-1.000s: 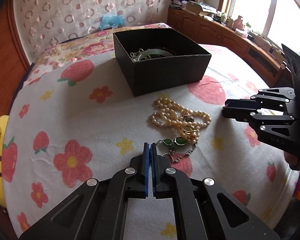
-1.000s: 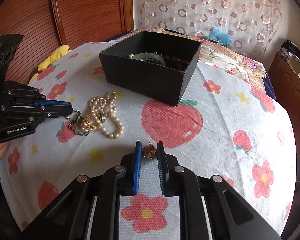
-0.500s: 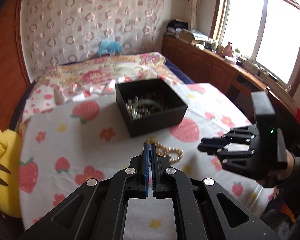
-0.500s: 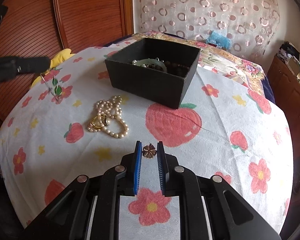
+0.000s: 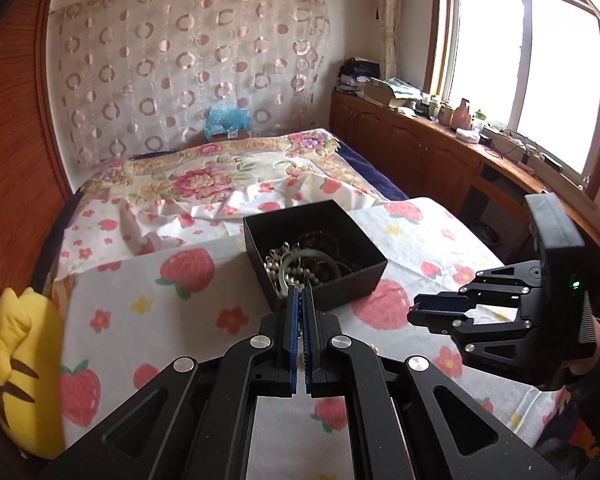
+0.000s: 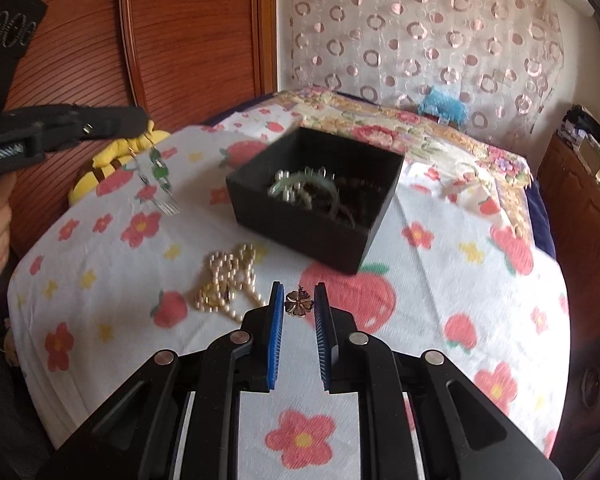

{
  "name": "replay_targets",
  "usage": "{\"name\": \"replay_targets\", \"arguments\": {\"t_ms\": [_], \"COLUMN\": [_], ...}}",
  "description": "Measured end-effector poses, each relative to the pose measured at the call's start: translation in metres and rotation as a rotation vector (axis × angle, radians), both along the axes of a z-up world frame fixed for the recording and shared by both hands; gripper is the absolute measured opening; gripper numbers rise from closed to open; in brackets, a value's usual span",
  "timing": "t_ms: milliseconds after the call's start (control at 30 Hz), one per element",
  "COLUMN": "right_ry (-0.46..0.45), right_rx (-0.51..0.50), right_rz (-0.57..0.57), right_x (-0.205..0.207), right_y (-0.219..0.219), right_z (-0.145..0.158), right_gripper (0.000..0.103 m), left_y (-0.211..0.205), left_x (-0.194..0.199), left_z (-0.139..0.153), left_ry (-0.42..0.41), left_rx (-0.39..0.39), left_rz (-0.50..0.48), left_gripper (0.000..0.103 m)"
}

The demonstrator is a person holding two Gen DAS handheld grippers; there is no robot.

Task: Organize jewelry
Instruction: 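Carry the chain and charm over the black box and open both tools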

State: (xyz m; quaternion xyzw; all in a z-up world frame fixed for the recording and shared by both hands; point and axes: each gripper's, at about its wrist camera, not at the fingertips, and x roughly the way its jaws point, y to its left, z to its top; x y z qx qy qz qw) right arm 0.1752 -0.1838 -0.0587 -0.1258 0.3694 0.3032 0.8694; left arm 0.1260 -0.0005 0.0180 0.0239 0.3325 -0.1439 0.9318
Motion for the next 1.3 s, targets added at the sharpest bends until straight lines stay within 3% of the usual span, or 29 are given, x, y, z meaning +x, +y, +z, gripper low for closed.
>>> {"name": "replay_targets", "arguments": {"t_ms": [533, 900, 1033, 1300], "right_ry": [-0.077, -0.040, -0.035, -0.031], "right_rx": [0.031, 0.065, 0.074, 0.095], "right_rz": [-0.021, -0.015, -0.023, -0.042], "right_x": [0.051, 0.081, 0.086, 0.081], "right_y": [0.000, 0.007, 0.007, -0.003], "right_z": [0.041, 0.032, 0.027, 0.024], "right_gripper": [0.017, 0.017, 0.029, 0.029], "left_y": [-0.009, -0.017, -0.021, -0.026], "left_x": [0.042, 0.076, 0.088, 0.111], "left_z": [0.038, 0.041, 0.039, 0.028], "left_ry": [-0.094, -0.099, -0.091, -0.062], "left_rx": [-0.004, -0.011, -0.004, 0.007], "left_rz": [-0.025, -0.039, -0.047, -0.047], "left_gripper": [0.001, 0.001, 0.001, 0.001]}}
